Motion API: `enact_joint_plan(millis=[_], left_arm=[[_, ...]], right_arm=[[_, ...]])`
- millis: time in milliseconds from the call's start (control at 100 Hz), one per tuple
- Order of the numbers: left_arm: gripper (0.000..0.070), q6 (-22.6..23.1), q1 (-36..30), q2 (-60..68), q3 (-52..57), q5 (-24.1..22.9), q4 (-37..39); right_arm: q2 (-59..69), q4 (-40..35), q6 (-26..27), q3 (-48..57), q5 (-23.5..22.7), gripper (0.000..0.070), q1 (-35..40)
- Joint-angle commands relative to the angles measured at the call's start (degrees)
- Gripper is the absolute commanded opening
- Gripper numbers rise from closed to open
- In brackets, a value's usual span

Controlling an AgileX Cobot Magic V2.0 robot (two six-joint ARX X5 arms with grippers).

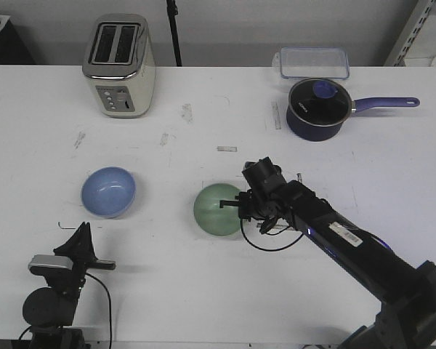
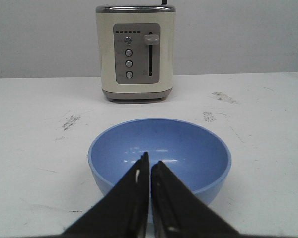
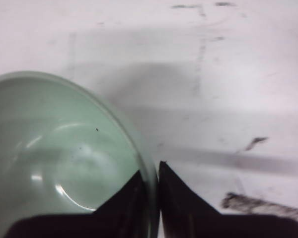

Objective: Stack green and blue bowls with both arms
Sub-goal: 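Drag the green bowl with the right gripper toward the table center, then open the right gripper and lift it off the green bowl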

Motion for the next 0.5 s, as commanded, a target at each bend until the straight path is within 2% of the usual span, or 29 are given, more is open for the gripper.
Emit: enact_joint_plan(millis=[0,250,300,350,430,490], left_arm=[[0.0002,0.28,0.02,-0.11,-1.25,-0.22,0.72],[0.0002,0.28,0.02,-0.11,-1.25,-0.22,0.72],[0.0001,0.28,0.02,-0.11,-1.25,-0.22,0.72],[0.0002,0.28,0.02,-0.11,-1.25,-0.24,0.72],[0.0002,0.28,0.02,-0.11,-1.25,-0.24,0.72],[0.0002,0.28,0.02,-0.11,-1.25,-0.22,0.72]], right_arm=[[1.70,0.31,1.46,0.79,1.33,0.0000,0.57],[2.14,0.96,1.44,0.79,1.53,0.0000,0.81],[2.14,0.85,1.46,0.79,1.55,0.0017,0.81],[2.14,0.83,1.49,0.79,1.60,0.0086,0.79],[2.14,1.05,1.62,0.79,1.88,0.0287,0.79],[2.10,1.09,1.60,0.79,2.38,0.0360,0.79]])
